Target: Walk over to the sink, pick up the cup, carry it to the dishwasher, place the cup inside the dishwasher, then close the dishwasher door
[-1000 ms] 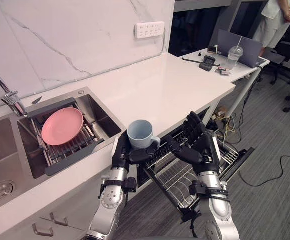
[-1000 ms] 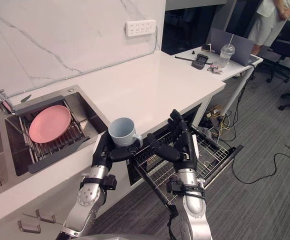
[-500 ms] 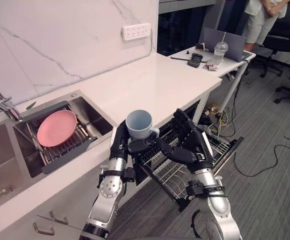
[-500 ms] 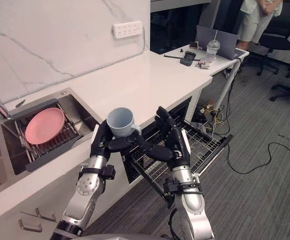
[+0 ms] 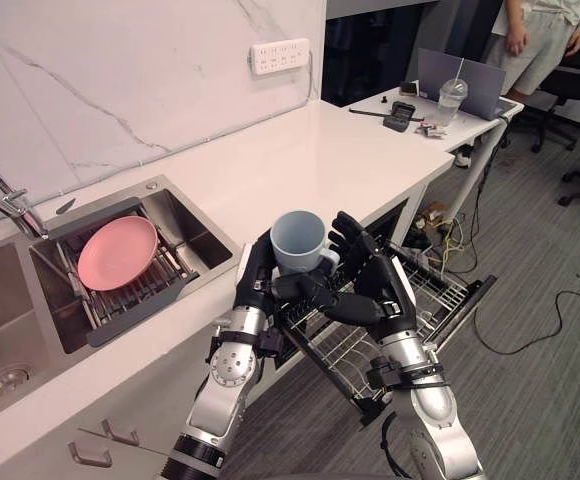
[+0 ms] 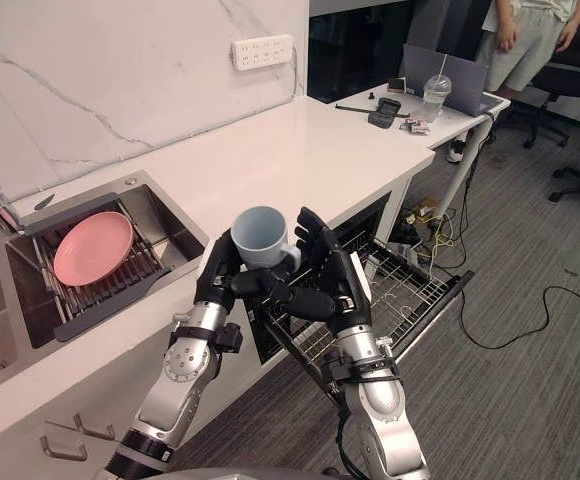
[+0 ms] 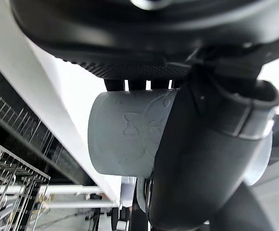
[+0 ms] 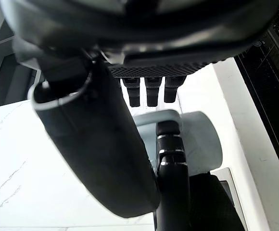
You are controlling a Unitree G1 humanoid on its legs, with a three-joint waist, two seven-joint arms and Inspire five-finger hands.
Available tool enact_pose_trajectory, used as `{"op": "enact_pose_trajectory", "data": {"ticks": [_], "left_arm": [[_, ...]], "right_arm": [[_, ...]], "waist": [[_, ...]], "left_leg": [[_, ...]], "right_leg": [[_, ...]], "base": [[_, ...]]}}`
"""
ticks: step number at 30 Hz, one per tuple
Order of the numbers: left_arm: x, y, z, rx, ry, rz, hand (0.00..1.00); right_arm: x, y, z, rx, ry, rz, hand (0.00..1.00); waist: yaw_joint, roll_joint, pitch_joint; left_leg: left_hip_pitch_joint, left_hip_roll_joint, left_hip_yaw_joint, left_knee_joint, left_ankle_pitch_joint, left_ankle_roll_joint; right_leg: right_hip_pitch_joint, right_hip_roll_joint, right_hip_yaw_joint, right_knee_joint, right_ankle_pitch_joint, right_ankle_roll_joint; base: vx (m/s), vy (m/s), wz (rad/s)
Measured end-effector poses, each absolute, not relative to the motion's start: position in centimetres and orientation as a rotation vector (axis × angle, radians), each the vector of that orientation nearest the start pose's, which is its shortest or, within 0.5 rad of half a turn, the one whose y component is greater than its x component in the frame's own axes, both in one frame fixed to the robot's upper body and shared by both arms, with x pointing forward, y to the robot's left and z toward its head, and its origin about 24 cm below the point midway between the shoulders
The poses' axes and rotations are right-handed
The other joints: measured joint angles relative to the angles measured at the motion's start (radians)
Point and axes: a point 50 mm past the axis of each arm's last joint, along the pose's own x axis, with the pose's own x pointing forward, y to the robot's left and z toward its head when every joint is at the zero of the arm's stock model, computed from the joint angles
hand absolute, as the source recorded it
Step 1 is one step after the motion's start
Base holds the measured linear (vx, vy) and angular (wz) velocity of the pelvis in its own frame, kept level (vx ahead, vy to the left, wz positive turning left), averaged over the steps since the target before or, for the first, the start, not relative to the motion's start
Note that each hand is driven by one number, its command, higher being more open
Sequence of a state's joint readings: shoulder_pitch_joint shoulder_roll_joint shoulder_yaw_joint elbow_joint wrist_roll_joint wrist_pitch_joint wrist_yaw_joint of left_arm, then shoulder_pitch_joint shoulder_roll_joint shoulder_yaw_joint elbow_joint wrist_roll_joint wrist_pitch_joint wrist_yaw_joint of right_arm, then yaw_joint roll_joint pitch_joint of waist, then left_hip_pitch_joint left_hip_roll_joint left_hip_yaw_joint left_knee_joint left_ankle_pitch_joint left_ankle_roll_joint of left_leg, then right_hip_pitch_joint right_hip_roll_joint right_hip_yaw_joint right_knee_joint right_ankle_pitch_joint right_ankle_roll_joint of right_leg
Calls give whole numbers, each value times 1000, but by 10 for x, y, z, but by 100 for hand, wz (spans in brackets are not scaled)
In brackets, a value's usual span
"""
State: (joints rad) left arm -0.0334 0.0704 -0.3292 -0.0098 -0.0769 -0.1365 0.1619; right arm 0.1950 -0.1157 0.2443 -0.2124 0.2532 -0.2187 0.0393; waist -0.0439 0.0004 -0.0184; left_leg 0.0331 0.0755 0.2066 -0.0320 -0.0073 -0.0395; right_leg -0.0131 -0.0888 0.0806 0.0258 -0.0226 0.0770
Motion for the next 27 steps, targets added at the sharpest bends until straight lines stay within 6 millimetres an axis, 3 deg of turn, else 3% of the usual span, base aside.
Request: {"op": "enact_pose_trajectory", "data": {"ticks": [15,16,27], "left_arm": [[242,69,58,-43,-142,-264,30],[242,69,58,-43,-141,-264,30],[244,60,57,-27,-126,-305,30]], "right_arm": [[217,-120,61,194,-188,205,90],[218,-120,61,193,-187,205,30],[227,-131,62,166,-196,154,30]], "waist": [[3,9,-20],[3,10,-22],[3,8,-36]], "left_leg": [[2,-4,-30,-54,50,1],[2,-5,-30,-54,51,1],[-9,-4,-55,-54,60,-3]], "right_leg": [[-6,0,-32,0,0,2],[-6,-1,-32,0,1,2],[0,-2,-51,-4,1,2]], "base": [[-27,-8,6],[0,0,0],[-8,-5,6]]}}
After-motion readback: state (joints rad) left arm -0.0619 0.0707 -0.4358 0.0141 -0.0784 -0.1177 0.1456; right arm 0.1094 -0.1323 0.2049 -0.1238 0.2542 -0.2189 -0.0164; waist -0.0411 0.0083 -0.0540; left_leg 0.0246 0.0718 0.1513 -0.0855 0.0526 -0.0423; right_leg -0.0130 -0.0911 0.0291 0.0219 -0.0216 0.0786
